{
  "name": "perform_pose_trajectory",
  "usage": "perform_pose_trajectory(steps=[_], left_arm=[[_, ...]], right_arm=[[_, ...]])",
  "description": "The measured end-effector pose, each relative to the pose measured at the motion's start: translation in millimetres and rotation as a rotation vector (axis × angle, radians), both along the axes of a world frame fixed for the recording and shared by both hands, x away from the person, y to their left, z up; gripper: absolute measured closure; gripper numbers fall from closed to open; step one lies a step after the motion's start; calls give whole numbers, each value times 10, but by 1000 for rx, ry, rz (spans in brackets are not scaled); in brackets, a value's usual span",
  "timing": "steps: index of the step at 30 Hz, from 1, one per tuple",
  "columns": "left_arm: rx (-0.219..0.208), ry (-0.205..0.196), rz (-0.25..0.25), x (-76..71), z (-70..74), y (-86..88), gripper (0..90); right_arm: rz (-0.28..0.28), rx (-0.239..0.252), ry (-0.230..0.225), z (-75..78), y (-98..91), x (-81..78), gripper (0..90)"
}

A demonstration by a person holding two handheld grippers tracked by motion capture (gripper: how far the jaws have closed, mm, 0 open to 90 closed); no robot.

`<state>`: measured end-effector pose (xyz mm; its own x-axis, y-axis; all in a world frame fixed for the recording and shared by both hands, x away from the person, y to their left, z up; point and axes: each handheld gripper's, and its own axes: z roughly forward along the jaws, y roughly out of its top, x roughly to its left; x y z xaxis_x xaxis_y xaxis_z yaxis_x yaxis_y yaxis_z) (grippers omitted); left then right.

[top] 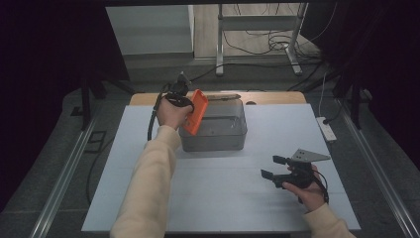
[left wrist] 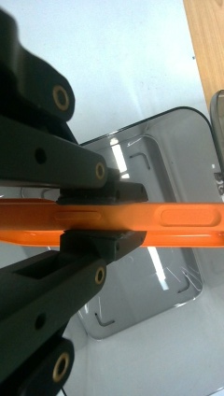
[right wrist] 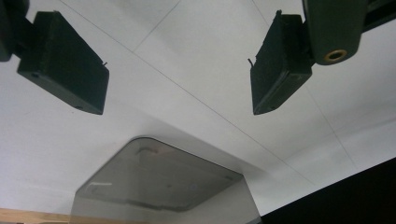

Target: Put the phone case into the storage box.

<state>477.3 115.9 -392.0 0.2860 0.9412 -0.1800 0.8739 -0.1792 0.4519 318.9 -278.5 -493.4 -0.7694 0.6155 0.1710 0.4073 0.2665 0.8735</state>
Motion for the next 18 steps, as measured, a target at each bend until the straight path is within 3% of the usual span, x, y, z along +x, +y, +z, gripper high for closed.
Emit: perform_pose_trajectory(steps=[18], left_arm=[[12,15,33,21,-75,-3,795]], right_arm=[[1,-3,0,-4,9,-1,197]])
